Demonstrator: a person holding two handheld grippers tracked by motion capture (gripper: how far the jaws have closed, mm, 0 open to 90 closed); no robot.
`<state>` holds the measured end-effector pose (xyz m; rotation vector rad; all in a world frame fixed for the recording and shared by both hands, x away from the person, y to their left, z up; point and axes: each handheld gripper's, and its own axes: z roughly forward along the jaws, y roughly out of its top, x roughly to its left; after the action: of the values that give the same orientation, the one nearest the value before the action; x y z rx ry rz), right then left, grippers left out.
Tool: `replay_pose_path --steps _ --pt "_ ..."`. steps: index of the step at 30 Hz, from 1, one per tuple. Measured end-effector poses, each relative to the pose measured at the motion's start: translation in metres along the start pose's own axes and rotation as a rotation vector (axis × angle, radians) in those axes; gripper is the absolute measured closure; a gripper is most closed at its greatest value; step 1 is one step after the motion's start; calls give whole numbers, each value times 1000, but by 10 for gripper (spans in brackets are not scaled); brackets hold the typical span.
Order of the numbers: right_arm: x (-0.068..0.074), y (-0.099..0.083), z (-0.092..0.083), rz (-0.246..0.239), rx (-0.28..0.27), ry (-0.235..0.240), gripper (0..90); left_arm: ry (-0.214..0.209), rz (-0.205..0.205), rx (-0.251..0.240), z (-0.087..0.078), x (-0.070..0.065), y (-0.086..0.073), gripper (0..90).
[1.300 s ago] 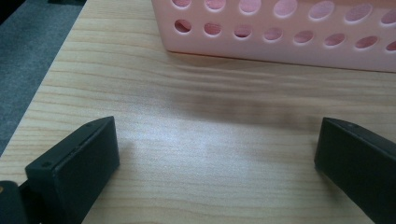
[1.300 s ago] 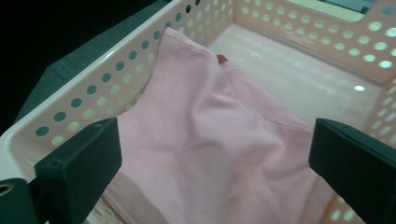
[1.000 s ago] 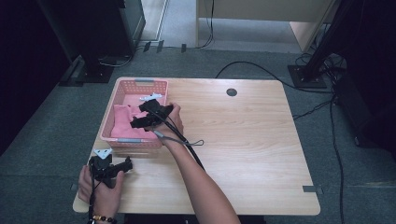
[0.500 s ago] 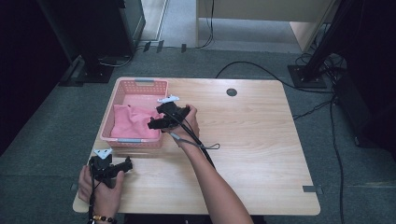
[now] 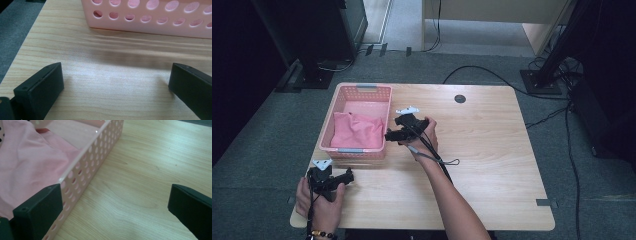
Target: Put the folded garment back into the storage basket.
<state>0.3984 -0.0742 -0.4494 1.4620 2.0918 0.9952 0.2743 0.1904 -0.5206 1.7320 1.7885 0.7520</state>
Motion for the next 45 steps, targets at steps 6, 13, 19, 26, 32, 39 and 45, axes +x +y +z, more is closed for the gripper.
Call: replay_pose_path --steps 6,13,19,26,32,39,45 --pt "-11 -11 5 10 18 -21 0 0 0 0 0 0 0 0" --pt "-23 -27 11 30 30 -40 0 0 0 0 0 0 0 0" --pt "-29 -42 17 17 45 -78 0 0 0 0 0 0 0 0" --pt "-36 -55 20 17 58 -98 0 0 0 -1 0 0 0 0" --pt "-44 -65 21 13 74 -119 0 0 0 -1 0 0 0 0" --pt "-50 -74 21 27 80 -100 0 0 0 -1 0 0 0 0" --pt "-56 -80 17 18 50 -92 0 0 0 -1 0 0 0 0"
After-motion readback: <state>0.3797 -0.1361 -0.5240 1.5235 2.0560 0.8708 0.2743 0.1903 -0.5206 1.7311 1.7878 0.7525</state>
